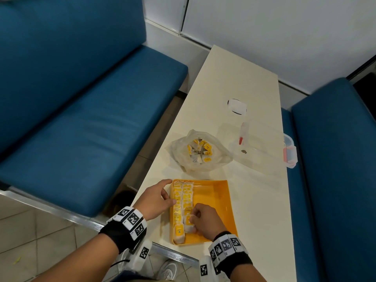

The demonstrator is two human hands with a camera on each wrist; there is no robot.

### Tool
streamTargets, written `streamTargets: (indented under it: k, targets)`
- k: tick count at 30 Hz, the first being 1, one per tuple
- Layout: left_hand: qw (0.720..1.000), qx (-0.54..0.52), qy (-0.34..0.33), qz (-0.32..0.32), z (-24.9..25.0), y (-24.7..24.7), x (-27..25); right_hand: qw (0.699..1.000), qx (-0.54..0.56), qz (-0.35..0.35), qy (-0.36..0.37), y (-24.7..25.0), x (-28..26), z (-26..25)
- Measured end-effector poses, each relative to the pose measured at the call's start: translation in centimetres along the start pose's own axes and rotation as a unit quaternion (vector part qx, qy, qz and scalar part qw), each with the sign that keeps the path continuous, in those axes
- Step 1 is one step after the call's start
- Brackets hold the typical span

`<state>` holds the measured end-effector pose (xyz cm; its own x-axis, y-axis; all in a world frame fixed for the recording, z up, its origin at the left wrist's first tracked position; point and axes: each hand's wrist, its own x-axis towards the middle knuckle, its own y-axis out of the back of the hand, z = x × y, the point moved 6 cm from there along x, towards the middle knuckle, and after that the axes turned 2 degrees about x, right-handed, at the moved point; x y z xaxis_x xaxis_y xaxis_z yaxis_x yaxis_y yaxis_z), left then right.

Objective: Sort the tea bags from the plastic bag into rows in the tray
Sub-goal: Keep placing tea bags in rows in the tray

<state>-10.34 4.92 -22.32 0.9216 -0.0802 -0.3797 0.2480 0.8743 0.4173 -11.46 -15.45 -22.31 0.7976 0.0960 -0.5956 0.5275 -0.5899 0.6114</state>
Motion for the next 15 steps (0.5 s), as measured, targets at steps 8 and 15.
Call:
streamTargets:
  k: [8,15]
  targets:
    - [1.000,-0.005,-0.002,-0.003,-0.1,-0.2,0.2,0.999,-0.035,0.023,0.000,-0.3,0.2,-0.4]
    - [1.000,-0.012,0.004,-0.009,-0.4,-0.4,0.4,0.995,-0.096,0.036,0.017,-0.6,0.1,-1.0]
